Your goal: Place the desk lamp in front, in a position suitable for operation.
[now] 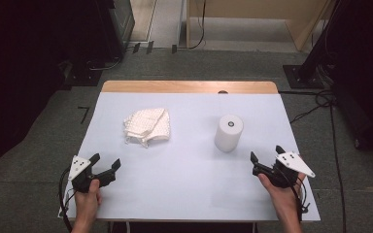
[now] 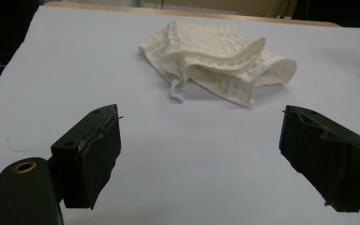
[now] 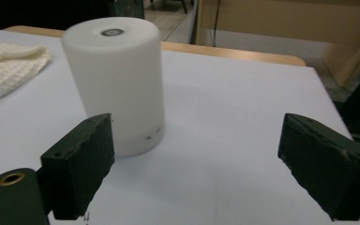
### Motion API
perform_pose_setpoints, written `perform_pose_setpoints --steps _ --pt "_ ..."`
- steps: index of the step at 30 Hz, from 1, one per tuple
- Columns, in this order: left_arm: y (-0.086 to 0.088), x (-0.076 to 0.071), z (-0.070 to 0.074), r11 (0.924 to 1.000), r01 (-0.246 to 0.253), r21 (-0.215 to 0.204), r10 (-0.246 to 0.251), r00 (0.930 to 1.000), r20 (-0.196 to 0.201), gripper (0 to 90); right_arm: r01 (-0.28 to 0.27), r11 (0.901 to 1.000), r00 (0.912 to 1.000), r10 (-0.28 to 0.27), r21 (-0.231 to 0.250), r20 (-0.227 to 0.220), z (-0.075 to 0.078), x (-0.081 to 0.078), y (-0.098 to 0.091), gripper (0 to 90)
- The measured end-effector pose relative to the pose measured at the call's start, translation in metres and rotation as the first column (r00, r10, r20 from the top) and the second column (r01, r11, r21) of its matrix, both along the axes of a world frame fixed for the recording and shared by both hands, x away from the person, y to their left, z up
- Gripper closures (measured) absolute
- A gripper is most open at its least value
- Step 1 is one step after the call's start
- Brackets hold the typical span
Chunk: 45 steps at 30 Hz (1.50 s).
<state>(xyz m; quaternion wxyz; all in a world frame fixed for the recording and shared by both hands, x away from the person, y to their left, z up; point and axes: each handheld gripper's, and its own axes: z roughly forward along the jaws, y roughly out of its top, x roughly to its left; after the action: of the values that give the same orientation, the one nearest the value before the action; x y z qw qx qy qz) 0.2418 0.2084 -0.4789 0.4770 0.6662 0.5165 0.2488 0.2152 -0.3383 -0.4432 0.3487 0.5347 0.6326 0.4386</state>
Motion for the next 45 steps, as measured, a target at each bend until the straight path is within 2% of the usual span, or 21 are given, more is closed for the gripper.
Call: perform_pose_setpoints --steps 1,3,4,5,8,11,15,18,20,24,27,30,37,41,44,45 --pt "0.000 0.000 0.000 1.0000 0.000 0.000 0.000 1.0000 0.000 13.1 0.000 1.0000 1.0000 0.000 0.000 0.000 0.000 0.000 0.000 8.9" --pt "0.000 0.000 0.000 1.0000 0.000 0.006 0.000 1.0000 -0.003 13.1 -0.026 0.9996 0.9996 0.026 0.014 -0.004 0.003 0.012 0.013 5.1" --pt "0.000 0.000 0.000 1.0000 0.000 0.006 0.000 1.0000 -0.003 13.1 -0.026 0.9996 0.9996 0.026 0.014 -0.004 0.003 0.012 0.013 5.1" --pt "0.000 0.001 0.000 1.0000 -0.002 0.005 0.002 1.0000 -0.005 13.1 -0.037 0.9992 0.9993 0.037 0.011 -0.005 0.005 0.020 0.022 4.1" --pt "0.000 0.001 0.000 1.0000 -0.001 0.004 0.001 1.0000 -0.006 13.1 -0.042 0.9991 0.9991 0.042 0.007 0.003 0.006 0.028 0.031 3.8" --pt "0.000 0.001 -0.001 1.0000 -0.002 0.005 0.002 0.9999 -0.010 13.1 -0.049 0.9988 0.9988 0.049 0.000 -0.010 0.005 0.047 0.049 2.5" --pt "-0.001 0.001 -0.001 1.0000 0.002 0.008 -0.002 0.9999 -0.012 13.1 -0.060 0.9980 0.9979 0.060 -0.019 -0.024 0.003 0.057 0.057 3.2" --pt "-0.001 0.001 -0.001 0.9999 0.006 0.016 -0.006 0.9999 -0.015 13.2 -0.060 0.9982 0.9981 0.060 -0.002 -0.015 0.000 0.065 0.061 4.6" --pt "-0.002 0.002 -0.001 0.9998 0.010 0.019 -0.009 0.9998 -0.019 13.2 -0.040 0.9991 0.9992 0.040 0.017 -0.010 -0.003 0.072 0.063 5.3" --pt "-0.003 0.002 -0.001 0.9997 0.008 0.023 -0.007 0.9996 -0.027 13.1 -0.038 0.9986 0.9991 0.039 0.035 -0.019 -0.007 0.079 0.066 4.6" --pt "-0.002 0.002 -0.001 0.9997 0.006 0.024 -0.006 0.9996 -0.028 13.2 -0.037 0.9989 0.9991 0.038 0.030 -0.020 -0.009 0.084 0.069 4.6" --pt "-0.002 0.002 -0.002 0.9997 0.006 0.023 -0.006 0.9996 -0.029 13.2 -0.037 0.9991 0.9985 0.037 0.022 -0.041 -0.012 0.093 0.075 5.2" --pt "-0.003 0.002 -0.002 0.9998 0.007 0.021 -0.006 0.9994 -0.034 13.2 -0.022 0.9990 0.9992 0.024 0.039 -0.031 -0.016 0.100 0.078 7.2" --pt "-0.003 0.003 -0.002 0.9998 0.007 0.019 -0.006 0.9993 -0.036 13.2 -0.002 0.9999 0.9997 0.002 0.012 -0.024 -0.014 0.096 0.081 8.4" --pt "-0.003 0.003 -0.002 0.9997 0.007 0.022 -0.006 0.9992 -0.038 13.2 0.012 0.9985 0.9997 -0.011 0.053 -0.020 -0.011 0.092 0.083 8.5" --pt "-0.003 0.003 -0.002 0.9997 0.007 0.022 -0.006 0.9992 -0.038 13.2 0.012 0.9985 0.9997 -0.011 0.053 -0.020 -0.011 0.092 0.083 8.5"
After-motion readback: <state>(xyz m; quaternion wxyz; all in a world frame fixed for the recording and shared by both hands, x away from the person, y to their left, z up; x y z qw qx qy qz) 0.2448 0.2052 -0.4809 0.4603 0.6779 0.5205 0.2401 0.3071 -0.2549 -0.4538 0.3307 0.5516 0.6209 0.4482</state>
